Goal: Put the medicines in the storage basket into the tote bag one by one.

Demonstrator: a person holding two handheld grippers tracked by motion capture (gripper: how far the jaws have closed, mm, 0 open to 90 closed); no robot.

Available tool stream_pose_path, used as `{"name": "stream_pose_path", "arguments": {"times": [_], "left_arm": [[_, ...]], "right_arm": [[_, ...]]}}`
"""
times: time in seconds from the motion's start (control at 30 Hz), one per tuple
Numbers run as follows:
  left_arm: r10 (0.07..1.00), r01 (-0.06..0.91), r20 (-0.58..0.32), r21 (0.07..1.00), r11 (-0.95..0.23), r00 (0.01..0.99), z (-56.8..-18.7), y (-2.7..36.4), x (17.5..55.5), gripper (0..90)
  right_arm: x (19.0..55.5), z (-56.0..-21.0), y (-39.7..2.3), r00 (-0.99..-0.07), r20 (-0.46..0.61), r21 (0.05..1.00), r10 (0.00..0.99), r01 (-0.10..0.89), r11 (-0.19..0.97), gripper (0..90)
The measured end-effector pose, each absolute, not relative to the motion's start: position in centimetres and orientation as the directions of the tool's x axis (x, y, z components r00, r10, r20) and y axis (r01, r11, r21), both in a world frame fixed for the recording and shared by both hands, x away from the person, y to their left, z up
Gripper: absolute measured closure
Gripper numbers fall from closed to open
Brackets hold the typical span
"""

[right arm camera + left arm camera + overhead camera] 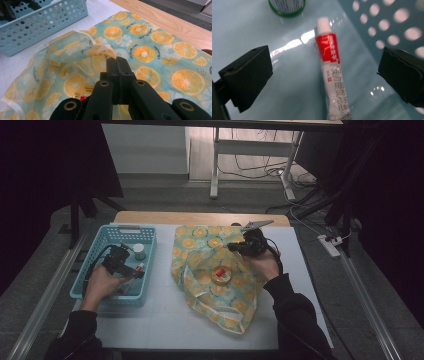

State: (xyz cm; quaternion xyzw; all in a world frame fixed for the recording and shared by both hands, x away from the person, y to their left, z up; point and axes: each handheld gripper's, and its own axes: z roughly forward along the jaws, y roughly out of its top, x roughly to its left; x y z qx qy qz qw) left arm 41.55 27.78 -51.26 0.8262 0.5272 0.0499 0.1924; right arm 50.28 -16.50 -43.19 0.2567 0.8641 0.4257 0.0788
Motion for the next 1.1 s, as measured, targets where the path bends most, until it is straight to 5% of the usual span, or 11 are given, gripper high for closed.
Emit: {"name": "stream_pose_path", "arguments": {"times": [0.63, 1.1], "left_arm": [[0.89, 0.879, -0.151, 0.293, -0.376, 0.431, -51.21, 27.5, 41.67, 69.3], [0.912, 0.907, -0.171, 0.277, -0.318, 0.372, -50.77, 28.02, 41.87, 73.3]], "right_arm": [[50.22, -43.07, -16.61, -0.856, 0.079, 0.775, 0.51, 0.375, 0.509, 90.0], [50.2, -43.03, -16.76, -0.855, 0.077, 0.775, 0.514, 0.375, 0.509, 90.0]]}}
